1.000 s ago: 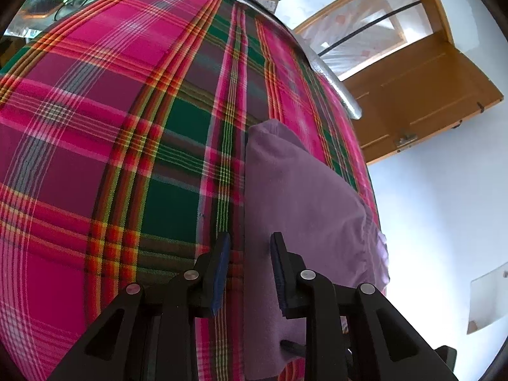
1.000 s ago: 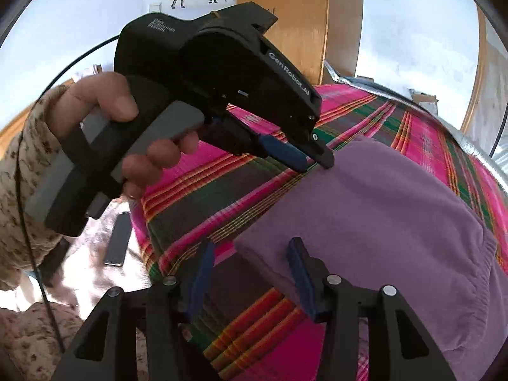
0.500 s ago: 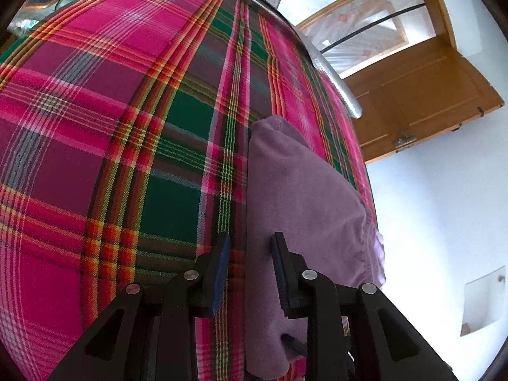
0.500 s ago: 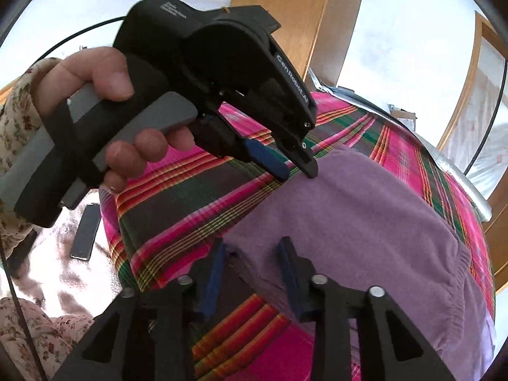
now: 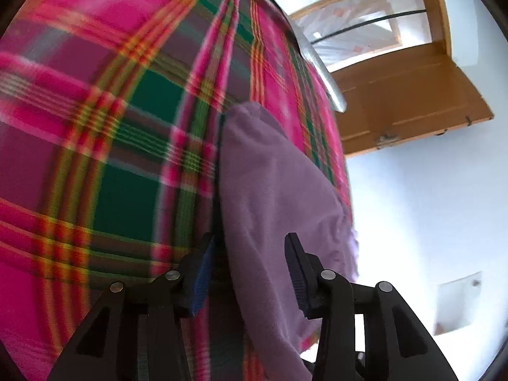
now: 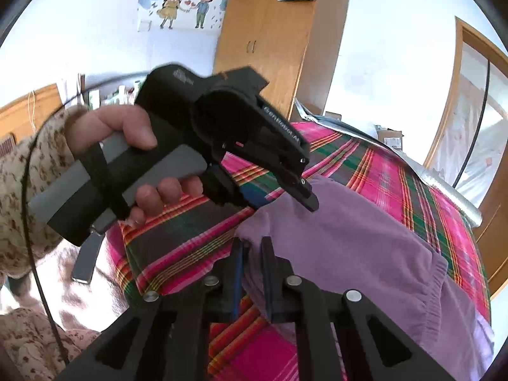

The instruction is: Fold clothes

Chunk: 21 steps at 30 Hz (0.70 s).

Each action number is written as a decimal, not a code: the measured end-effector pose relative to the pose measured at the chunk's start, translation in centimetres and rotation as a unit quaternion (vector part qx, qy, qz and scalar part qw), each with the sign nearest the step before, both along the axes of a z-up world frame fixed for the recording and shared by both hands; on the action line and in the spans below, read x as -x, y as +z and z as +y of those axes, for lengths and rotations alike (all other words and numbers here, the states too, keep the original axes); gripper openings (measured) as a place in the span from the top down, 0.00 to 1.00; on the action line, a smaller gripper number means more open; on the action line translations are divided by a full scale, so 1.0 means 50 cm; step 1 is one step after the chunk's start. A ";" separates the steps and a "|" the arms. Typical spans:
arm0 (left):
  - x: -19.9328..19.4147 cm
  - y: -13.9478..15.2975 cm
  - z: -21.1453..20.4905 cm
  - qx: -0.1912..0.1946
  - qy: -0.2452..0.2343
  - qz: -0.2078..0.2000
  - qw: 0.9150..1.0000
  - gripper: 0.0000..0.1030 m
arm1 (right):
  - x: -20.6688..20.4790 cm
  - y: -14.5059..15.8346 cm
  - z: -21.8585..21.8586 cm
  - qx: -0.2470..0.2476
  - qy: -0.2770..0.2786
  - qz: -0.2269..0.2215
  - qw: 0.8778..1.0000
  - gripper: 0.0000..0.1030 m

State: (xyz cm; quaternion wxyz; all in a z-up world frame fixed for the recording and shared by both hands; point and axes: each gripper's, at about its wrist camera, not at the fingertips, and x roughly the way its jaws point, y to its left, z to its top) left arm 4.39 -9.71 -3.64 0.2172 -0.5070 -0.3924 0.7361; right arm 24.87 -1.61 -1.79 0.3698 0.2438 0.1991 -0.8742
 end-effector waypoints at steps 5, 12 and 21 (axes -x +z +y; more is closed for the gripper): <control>0.032 -0.009 0.019 -0.024 -0.008 -0.002 1.000 0.55 | -0.010 0.010 0.019 0.005 0.004 -0.002 1.000 0.89; 0.070 -0.031 0.019 -0.086 -0.025 0.001 0.996 0.66 | 0.008 0.013 0.003 0.003 0.008 0.001 1.000 0.89; 0.092 -0.053 0.004 -0.102 -0.017 0.019 0.994 0.89 | 0.020 0.011 -0.014 -0.004 0.015 -0.001 1.000 0.90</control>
